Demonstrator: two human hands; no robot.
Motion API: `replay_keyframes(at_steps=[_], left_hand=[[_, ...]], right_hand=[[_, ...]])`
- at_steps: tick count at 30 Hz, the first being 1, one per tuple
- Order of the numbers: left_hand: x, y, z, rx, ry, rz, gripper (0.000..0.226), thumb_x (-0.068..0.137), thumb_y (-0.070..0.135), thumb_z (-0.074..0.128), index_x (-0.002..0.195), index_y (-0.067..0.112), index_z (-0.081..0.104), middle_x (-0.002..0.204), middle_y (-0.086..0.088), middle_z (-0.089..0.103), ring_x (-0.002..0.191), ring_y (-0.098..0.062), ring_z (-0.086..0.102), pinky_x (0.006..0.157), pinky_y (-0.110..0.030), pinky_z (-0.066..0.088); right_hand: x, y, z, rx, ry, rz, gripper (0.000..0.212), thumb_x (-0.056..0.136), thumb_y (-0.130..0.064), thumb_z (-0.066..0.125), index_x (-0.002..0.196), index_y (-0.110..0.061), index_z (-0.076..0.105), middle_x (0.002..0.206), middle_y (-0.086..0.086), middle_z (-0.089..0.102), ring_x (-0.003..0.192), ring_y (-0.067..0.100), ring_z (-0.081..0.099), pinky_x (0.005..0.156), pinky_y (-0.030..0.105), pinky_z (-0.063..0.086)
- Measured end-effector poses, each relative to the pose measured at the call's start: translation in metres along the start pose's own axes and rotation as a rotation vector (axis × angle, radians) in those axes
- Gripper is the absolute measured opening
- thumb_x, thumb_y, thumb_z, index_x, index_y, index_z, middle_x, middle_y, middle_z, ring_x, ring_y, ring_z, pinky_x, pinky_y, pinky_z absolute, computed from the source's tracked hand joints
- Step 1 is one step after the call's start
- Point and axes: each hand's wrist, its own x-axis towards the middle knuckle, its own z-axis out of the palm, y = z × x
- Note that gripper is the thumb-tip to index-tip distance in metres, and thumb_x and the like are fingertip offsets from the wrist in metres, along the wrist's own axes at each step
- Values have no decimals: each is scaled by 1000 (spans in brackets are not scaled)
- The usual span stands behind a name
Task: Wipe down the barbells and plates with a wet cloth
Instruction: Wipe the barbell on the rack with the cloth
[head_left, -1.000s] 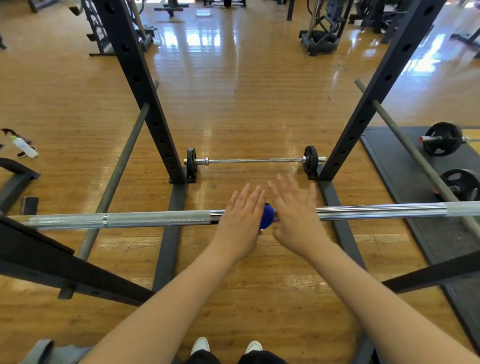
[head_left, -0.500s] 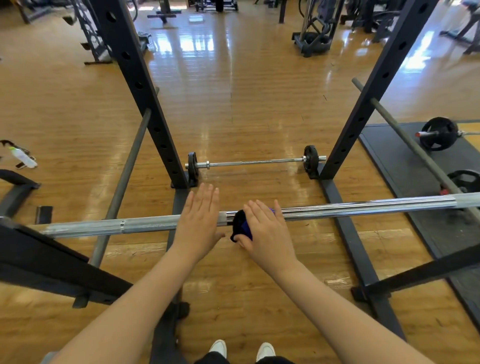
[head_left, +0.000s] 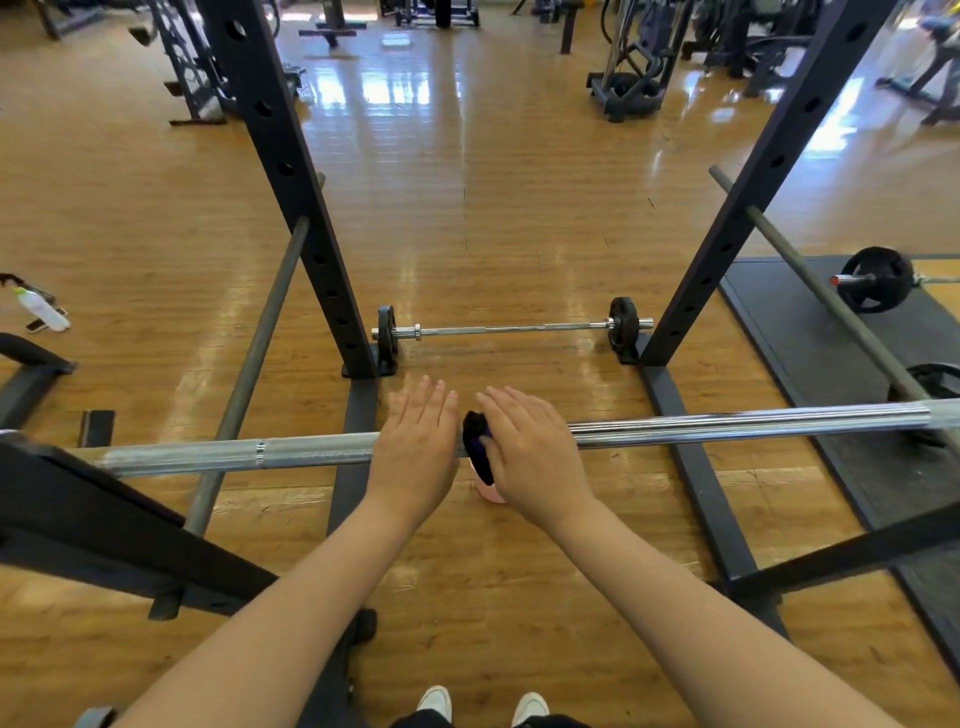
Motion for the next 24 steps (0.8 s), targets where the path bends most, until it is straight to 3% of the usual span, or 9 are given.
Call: replay_keyframes(at_steps=[2,4,6,10,13,15,19,21,24], left_hand=[[-1,-1,1,5,9,3,74,54,17,90,119,-4,61,122,-21,62,118,-35,56,97,-49,44],[-1,-1,1,15,15,3,79,52,18,91,120,-4,59,123,-21,61,119,-35,55,99,-50,43],[-1,-1,1,23,24,3,84,52,24,91,123,-5,57,126,-22,58,122,-36,53,100,-51,42],[0,0,3,46,36,-7,85,54,26,91,126,-5,55,129,-23,56,124,-37,50,101,-52,42],[0,0,4,43,63,-12,80,57,22,90,124,-4,57,127,-23,57,123,-37,51,100,-52,41],[0,0,5,34,74,-8,75,58,24,89,122,-4,59,126,-22,58,121,-37,53,99,-51,42],[0,-2,8,33,97,13,73,58,24,89,120,-3,61,125,-23,59,120,-37,54,98,-51,43],[0,-3,9,34,92,11,74,59,32,87,119,-2,62,124,-22,59,119,-37,55,98,-51,43],[1,-2,9,12,75,8,80,58,45,83,118,-3,62,125,-23,59,120,-37,54,98,-52,43]], right_hand=[[-6,7,1,-36,-38,-18,43,86,-33,57,118,-5,64,120,10,64,113,26,60,97,42,45],[-15,16,0,-46,-41,-46,48,77,-25,76,118,-5,64,120,10,64,112,26,60,97,42,45],[-23,27,-5,-42,-27,-20,47,76,-22,75,119,-5,63,122,10,64,113,26,60,97,44,46],[-20,23,-17,7,22,33,47,81,-26,50,117,1,64,119,14,65,111,30,61,92,47,50],[-6,6,-7,28,89,44,52,72,-1,75,121,3,60,126,19,59,116,34,57,96,48,46],[0,0,1,5,106,73,56,68,1,79,121,-1,61,130,21,54,116,37,55,94,46,47],[-7,1,5,-4,146,175,39,84,-28,67,116,-6,65,110,13,56,91,30,59,80,44,53],[-9,0,4,-7,97,199,53,86,-52,50,110,-8,67,99,6,65,89,24,59,87,43,50],[-6,-4,2,14,60,213,49,86,-49,48,102,-9,70,95,3,69,89,21,63,90,41,49]])
